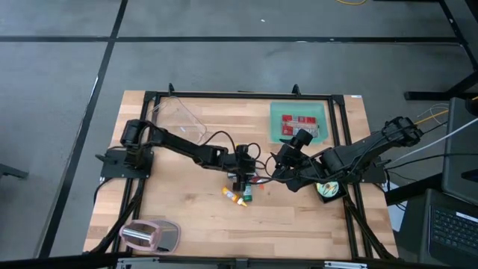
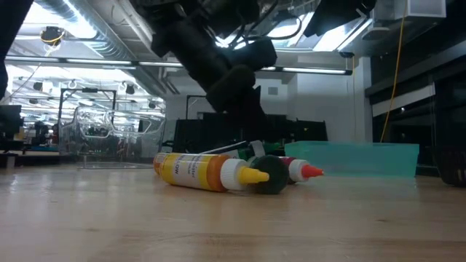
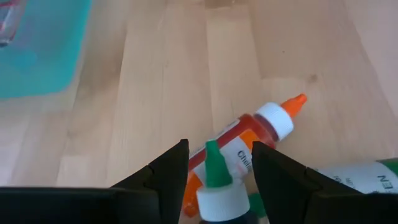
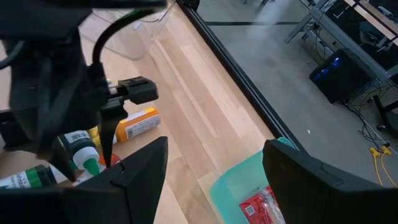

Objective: Pick & Place Food Item
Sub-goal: Put the left green food coloring bottle into the transparent bin

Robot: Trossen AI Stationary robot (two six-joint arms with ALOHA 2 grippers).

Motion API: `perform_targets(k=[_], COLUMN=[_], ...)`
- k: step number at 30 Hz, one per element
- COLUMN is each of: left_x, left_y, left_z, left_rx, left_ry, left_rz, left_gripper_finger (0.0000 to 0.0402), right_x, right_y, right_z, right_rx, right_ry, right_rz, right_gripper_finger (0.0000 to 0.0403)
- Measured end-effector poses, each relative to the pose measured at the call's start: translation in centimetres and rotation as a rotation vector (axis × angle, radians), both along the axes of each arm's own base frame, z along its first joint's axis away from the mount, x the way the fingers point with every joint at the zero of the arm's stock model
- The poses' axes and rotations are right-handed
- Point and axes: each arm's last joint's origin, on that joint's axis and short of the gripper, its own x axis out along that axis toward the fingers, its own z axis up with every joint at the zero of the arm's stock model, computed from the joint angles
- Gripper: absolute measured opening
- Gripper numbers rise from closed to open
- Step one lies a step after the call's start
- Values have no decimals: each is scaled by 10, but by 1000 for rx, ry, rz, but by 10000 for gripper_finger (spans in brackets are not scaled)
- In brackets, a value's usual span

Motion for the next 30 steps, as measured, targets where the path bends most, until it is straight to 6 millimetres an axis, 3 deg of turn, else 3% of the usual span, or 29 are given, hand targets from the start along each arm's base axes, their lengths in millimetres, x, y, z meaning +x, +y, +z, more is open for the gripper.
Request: perform_targets(k=[14,26,30], left_x=[3,1,1], left_y=[11,11,9], left_z=[-12,-15,-14], left_rx=[-63,-51,-14], left_ry=[29,56,53], left_rz=[12,15,10], left_gripper_finger=[160,14,3], right_x=[0,0,0], right_y=[0,0,0], right_z=[0,0,0], right_rx=[4,5,5], right_ry=[1,-1,0], right_rz=[2,1,1], right_gripper_finger=[259,259,259])
